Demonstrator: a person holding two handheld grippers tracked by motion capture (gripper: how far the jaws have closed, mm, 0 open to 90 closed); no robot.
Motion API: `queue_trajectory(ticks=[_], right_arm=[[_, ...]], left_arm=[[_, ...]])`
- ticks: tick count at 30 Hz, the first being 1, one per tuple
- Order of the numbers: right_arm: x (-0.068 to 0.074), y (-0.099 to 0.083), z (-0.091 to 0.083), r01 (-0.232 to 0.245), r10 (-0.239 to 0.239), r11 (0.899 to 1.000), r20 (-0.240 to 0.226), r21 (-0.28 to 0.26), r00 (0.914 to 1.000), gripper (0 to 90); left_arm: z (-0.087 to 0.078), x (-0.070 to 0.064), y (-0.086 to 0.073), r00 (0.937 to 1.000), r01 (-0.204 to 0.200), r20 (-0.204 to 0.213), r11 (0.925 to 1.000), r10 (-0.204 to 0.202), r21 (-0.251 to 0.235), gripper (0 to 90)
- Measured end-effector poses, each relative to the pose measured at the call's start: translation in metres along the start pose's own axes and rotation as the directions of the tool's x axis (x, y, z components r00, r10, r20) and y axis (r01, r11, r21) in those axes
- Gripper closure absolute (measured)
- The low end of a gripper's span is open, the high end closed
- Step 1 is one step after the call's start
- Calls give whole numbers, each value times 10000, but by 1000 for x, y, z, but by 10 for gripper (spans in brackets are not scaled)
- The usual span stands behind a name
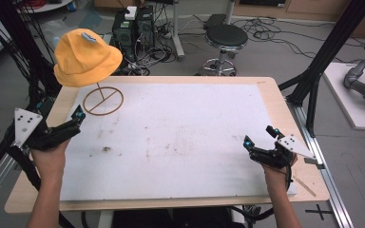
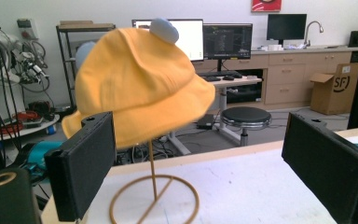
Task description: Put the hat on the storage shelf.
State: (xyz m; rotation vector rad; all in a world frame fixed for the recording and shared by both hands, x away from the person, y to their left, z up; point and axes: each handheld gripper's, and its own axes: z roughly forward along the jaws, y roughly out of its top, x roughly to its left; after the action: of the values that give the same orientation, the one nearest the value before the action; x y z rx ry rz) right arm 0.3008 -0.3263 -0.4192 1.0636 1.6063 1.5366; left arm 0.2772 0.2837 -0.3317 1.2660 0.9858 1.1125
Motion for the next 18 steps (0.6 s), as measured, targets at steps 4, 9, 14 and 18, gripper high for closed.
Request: queue_trajectory(ticks=[4, 9, 14, 18], right_arm=[[-2, 1, -3, -73, 74, 9999, 80, -137, 9999, 30], [-3, 2, -4, -52, 53, 9999, 67, -158, 10000, 31], [-2, 1, -3, -143, 144, 9998, 84, -119, 9999, 30], [-2, 1, -4, -125, 126, 9998, 86, -133, 9999, 30]], left_arm=[[-11, -4, -15, 9999, -99, -66, 9999, 99, 21, 103], [-22, -5, -37, 9997, 223, -86, 9998, -223, 6, 103], [-32, -4, -58, 9989, 469, -32, 9989, -469, -32, 103], [-34, -1, -66, 9988, 478, 48, 9988, -479, 69, 103]])
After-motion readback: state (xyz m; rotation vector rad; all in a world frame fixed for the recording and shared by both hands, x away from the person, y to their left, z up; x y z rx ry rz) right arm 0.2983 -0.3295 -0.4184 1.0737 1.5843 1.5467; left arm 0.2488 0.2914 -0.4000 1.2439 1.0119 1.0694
